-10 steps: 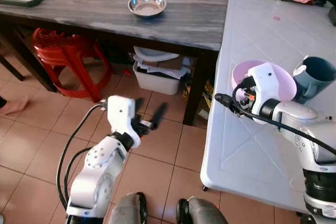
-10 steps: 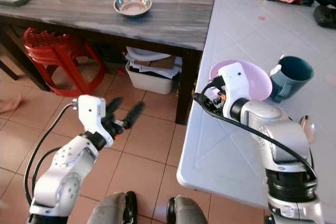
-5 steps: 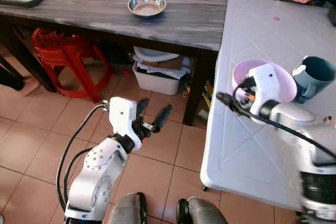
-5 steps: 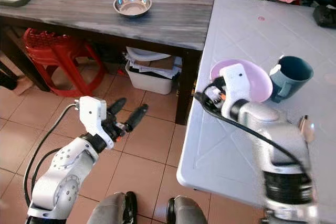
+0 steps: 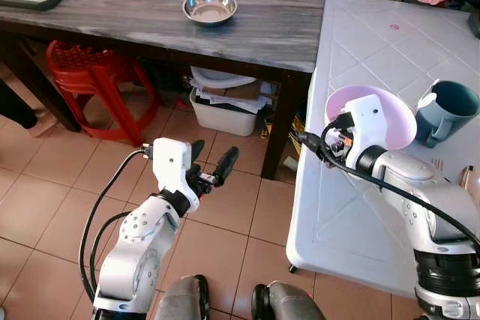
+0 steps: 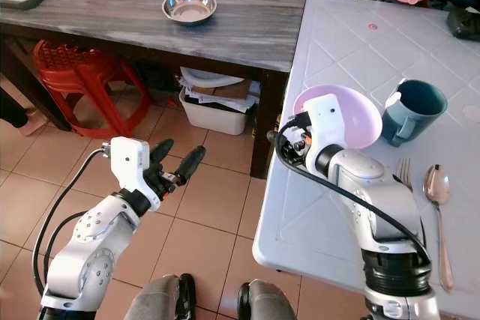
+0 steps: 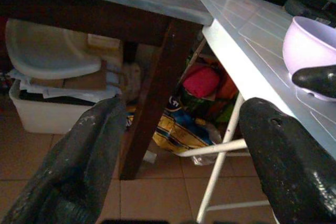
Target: Setting the table
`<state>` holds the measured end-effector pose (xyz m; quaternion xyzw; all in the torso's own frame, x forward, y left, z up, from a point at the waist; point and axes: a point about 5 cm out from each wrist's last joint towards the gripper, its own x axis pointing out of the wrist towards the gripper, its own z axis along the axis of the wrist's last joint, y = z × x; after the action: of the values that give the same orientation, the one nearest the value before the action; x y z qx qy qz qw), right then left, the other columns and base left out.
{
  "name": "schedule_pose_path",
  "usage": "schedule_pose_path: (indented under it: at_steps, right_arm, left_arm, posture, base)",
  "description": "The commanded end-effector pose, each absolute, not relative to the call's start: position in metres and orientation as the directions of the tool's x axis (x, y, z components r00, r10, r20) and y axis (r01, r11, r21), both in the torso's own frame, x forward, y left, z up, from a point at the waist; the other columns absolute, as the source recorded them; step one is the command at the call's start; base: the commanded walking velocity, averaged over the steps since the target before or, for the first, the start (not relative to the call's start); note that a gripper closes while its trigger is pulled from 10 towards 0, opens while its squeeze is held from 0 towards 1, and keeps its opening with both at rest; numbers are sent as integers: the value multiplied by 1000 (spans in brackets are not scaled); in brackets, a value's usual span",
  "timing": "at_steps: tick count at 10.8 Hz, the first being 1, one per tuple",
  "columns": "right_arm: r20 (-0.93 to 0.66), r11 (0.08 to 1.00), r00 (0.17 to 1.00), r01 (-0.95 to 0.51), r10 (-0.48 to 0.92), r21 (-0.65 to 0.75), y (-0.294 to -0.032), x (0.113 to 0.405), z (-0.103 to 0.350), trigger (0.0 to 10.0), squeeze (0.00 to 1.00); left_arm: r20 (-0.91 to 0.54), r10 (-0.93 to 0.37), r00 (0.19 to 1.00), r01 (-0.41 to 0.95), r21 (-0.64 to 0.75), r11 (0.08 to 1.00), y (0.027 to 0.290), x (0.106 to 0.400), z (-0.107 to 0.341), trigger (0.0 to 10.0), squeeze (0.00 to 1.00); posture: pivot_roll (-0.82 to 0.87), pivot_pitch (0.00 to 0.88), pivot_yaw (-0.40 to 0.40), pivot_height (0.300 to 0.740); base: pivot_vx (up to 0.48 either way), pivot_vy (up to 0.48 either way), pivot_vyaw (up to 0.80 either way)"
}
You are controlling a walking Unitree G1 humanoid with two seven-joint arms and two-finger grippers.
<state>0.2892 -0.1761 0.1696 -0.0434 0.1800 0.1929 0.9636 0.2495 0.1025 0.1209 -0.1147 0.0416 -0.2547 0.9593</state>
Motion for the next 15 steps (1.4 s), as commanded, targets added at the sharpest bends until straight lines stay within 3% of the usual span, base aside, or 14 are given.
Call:
schedule_pose_path:
  at_steps: [1, 5, 11, 12, 13, 15]
  right_arm:
    - [-413, 925, 843, -381, 344, -7, -177, 286, 159, 10000, 0]
    - [-441, 977, 887, -193, 135, -89, -205, 292, 151, 10000, 0]
    - [-441, 987, 897, -85, 16, -137, -219, 295, 145, 10000, 0]
    - [-439, 992, 898, -72, 18, -106, -220, 295, 143, 10000, 812]
    - [-427, 991, 903, -92, 42, -97, -216, 296, 148, 10000, 1000]
    - [-401, 979, 906, -184, 133, -91, -209, 299, 168, 10000, 1000]
  left_arm:
    - [-34, -507, 862, 484, -244, 840, 101, 249, 120, 10000, 0]
    - [-20, -502, 864, 482, -253, 839, 100, 252, 123, 10000, 0]
    - [4, -515, 857, 500, -250, 829, 100, 252, 127, 10000, 0]
    - [6, -517, 856, 502, -250, 828, 100, 252, 127, 10000, 0]
    - [4, -518, 856, 502, -250, 828, 100, 252, 127, 10000, 0]
    - [-4, -531, 847, 514, -250, 821, 98, 251, 126, 10000, 0]
  posture:
    - [-60, 156, -14, 740]
    - [-66, 159, -13, 740]
    - [-65, 163, -8, 740]
    - [-65, 163, -8, 740]
    - [-61, 165, -7, 740]
    - [-67, 162, -7, 740]
  base:
    - [-247, 0, 0]
    - [-147, 0, 0]
    - [0, 0, 0]
    - [0, 0, 0]
    - [0, 0, 0]
    - [0, 0, 0]
